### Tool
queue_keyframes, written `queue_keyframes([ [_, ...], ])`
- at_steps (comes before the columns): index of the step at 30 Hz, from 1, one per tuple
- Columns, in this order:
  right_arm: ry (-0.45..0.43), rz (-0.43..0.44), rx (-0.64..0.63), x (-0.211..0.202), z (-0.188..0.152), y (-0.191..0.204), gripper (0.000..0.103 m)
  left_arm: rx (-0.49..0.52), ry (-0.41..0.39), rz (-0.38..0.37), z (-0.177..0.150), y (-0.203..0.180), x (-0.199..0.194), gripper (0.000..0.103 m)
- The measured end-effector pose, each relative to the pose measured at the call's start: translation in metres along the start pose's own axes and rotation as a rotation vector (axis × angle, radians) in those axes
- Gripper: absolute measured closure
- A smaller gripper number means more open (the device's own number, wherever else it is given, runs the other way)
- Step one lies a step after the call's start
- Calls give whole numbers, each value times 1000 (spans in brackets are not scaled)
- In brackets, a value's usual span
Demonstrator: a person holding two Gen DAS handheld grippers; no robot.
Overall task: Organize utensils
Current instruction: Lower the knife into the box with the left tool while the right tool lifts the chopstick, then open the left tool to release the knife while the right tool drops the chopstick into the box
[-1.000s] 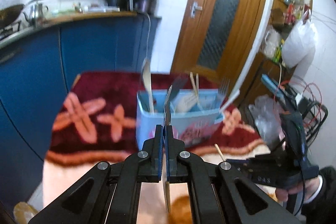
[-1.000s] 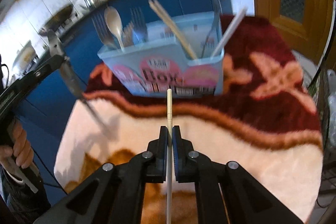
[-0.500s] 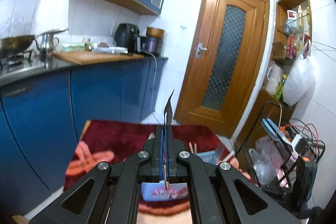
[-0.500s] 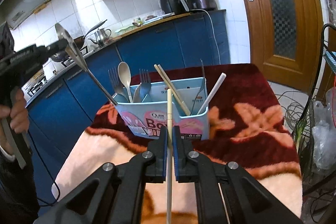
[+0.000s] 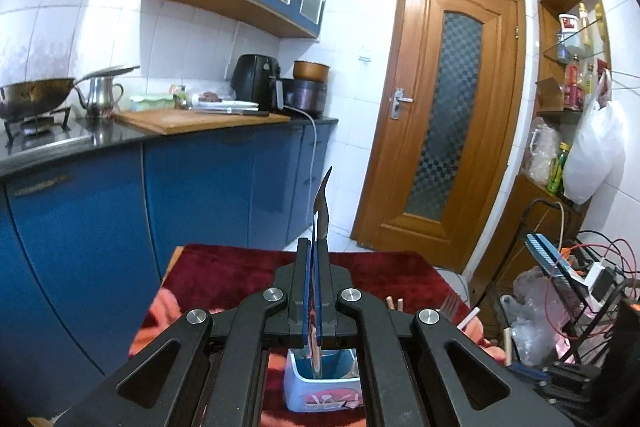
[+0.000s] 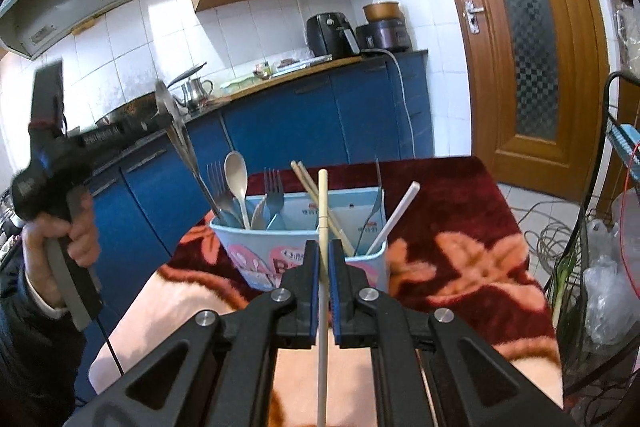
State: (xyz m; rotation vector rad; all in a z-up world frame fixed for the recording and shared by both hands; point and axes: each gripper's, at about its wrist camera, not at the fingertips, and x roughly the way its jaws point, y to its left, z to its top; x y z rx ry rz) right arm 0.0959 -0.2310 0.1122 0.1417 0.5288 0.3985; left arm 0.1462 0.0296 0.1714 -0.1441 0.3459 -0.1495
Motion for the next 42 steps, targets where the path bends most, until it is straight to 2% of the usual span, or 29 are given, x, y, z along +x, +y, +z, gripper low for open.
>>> queue_keyframes([
  [11, -184, -96, -35, 13, 31, 0, 96, -19, 109, -46, -47, 0, 37, 102],
  [26, -379, -167, -59, 71, 69, 2, 96, 35, 75, -44, -65, -5, 46, 102],
  [30, -374, -180, -84, 88, 67, 5, 96, 34, 76, -51, -67, -4, 49, 102],
  [35, -290, -160, -70, 104, 49, 1, 95, 30, 94, -49, -70, -3, 52, 101],
  [39, -249, -136, -31, 100, 38, -6, 82, 24, 107, -41, -69, -3, 50, 93],
  [42, -255, -125, -10, 86, 37, -9, 81, 21, 108, -42, -68, -5, 45, 91],
])
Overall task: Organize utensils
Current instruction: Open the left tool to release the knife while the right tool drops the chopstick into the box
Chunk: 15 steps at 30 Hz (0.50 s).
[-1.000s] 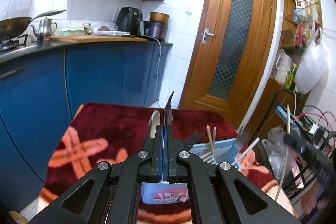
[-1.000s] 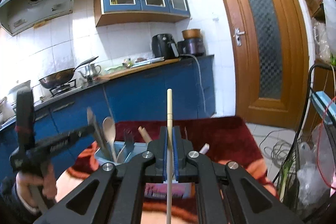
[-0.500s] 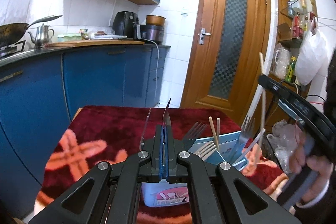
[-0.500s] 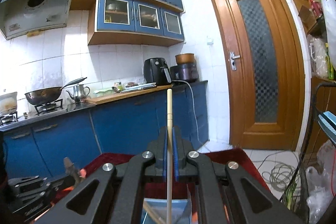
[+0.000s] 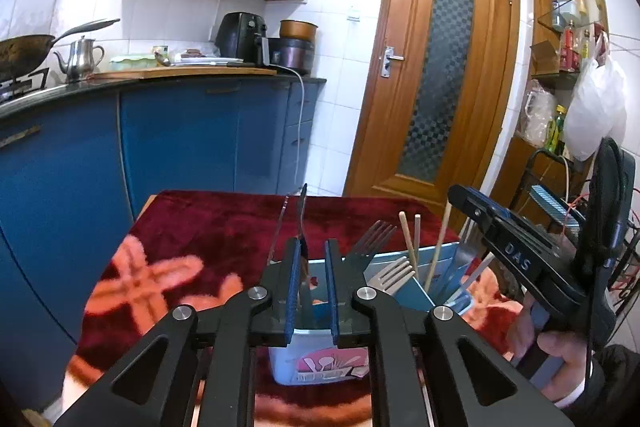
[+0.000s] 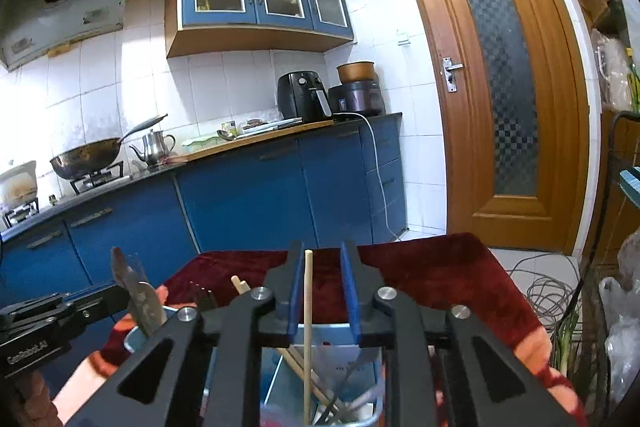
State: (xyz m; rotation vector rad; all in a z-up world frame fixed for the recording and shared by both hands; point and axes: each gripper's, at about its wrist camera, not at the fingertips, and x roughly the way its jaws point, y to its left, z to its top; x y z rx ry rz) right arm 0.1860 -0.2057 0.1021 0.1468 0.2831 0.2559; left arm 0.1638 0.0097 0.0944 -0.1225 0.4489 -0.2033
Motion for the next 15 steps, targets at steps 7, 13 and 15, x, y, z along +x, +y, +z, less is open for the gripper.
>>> queue_keyframes([
  [7, -23, 25, 16, -44, 13, 3, 79, -10, -7, -15, 2, -6, -24, 91],
  [13, -29, 59, 22, -88, 15, 11, 76, 5, -27, -8, 4, -13, -55, 91],
  [15, -22, 66, 15, -102, 13, 15, 75, 11, -34, 0, 4, -14, -65, 91],
])
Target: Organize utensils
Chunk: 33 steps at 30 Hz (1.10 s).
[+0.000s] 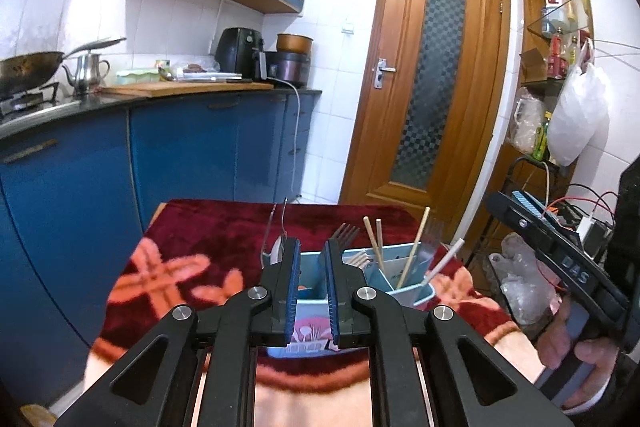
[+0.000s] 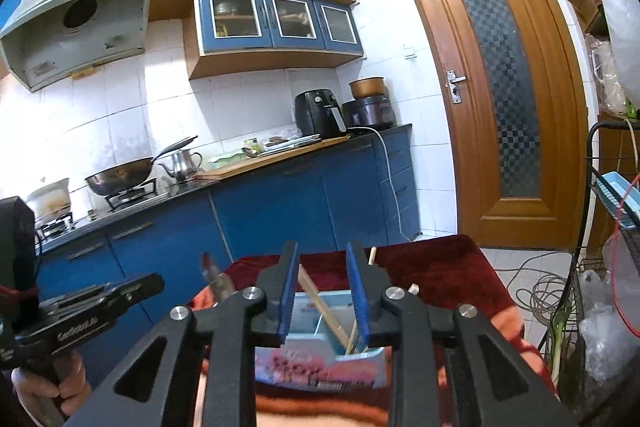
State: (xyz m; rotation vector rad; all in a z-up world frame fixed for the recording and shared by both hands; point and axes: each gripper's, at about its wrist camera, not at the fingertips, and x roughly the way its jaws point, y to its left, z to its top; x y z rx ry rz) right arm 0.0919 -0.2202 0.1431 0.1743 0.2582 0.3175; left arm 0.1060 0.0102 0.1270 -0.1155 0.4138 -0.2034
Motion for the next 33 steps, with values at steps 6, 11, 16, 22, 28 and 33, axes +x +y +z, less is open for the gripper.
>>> queue_keyframes([
  [6, -7, 30, -18, -40, -10, 17, 68, 6, -24, 10, -6, -5, -35, 91],
  [11, -2, 31, -28, -64, -30, 27, 46, 9, -41, 35, -21, -10, -63, 90],
  [16, -6, 16, -37, -79, -51, 32, 31, 39, -65, 73, -45, -14, -83, 67],
  [22, -29, 5, -31, -89, -79, 31, 12, 22, -83, 152, -72, -11, -91, 36],
  [28, -43, -13, -53, -88, -107, 27, 0, 0, -89, 180, -106, -6, -82, 30],
  [33, -19, -34, -59, -78, -130, 21, 0, 33, -97, 205, -128, -13, -70, 29],
])
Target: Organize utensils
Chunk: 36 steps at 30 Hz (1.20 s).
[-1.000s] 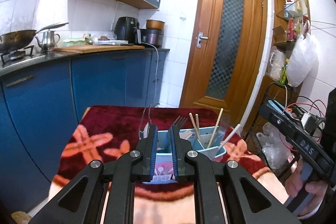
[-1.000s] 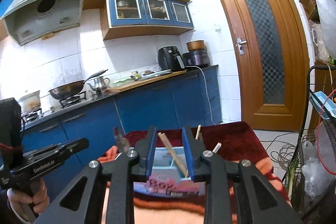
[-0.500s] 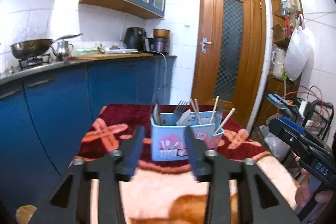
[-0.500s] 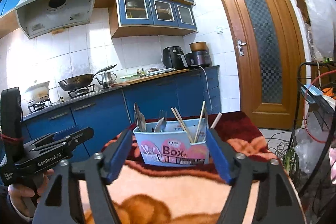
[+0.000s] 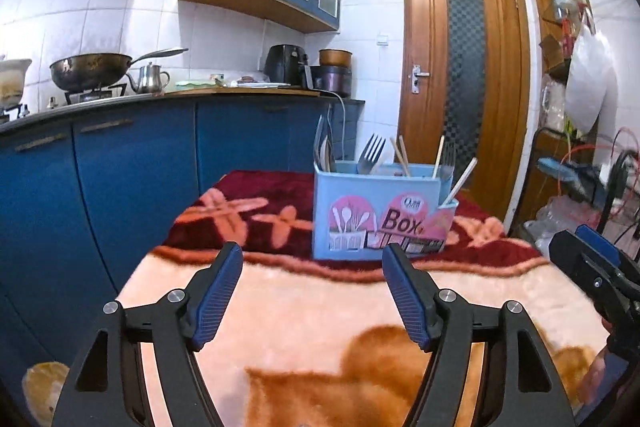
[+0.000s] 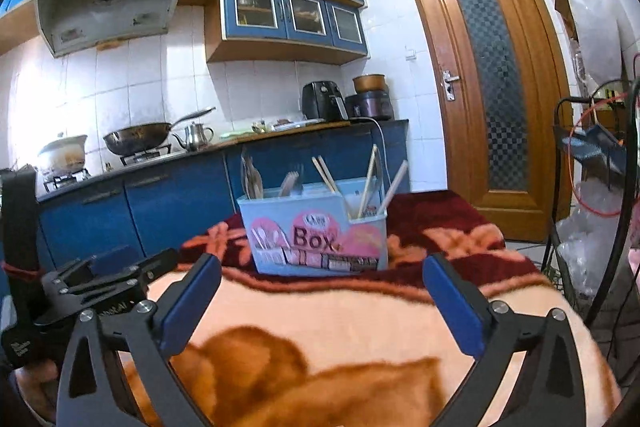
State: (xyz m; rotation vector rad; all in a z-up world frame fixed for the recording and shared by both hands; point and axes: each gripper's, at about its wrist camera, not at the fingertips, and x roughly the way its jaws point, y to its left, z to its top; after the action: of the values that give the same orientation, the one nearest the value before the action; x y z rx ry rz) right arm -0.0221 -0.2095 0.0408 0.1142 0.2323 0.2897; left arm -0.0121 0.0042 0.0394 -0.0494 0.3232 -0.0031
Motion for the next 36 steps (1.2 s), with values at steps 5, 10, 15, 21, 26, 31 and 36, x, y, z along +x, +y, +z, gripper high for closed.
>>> queue_keyframes([
  [5, 22, -42, 4, 9, -17, -6, 0, 33, -14, 26, -13, -6, 4, 29],
  [10, 35, -53, 31, 10, -23, -11, 0, 29, 2, 37, -19, -6, 7, 29],
  [15, 33, -62, 10, 9, -25, -7, 0, 22, 22, 40, -25, -7, 10, 29],
  [21, 31, -72, -19, 9, -27, -2, 0, 12, 27, 33, -28, -5, 11, 29],
  [26, 30, -73, -20, 9, -28, -2, 0, 8, 31, 34, -28, -5, 12, 29],
  [31, 30, -72, -21, 9, -28, -2, 0, 10, 28, 36, -28, -6, 13, 29],
  [36, 30, -72, -22, 9, -27, -3, 0, 9, 28, 38, -27, -6, 13, 29],
])
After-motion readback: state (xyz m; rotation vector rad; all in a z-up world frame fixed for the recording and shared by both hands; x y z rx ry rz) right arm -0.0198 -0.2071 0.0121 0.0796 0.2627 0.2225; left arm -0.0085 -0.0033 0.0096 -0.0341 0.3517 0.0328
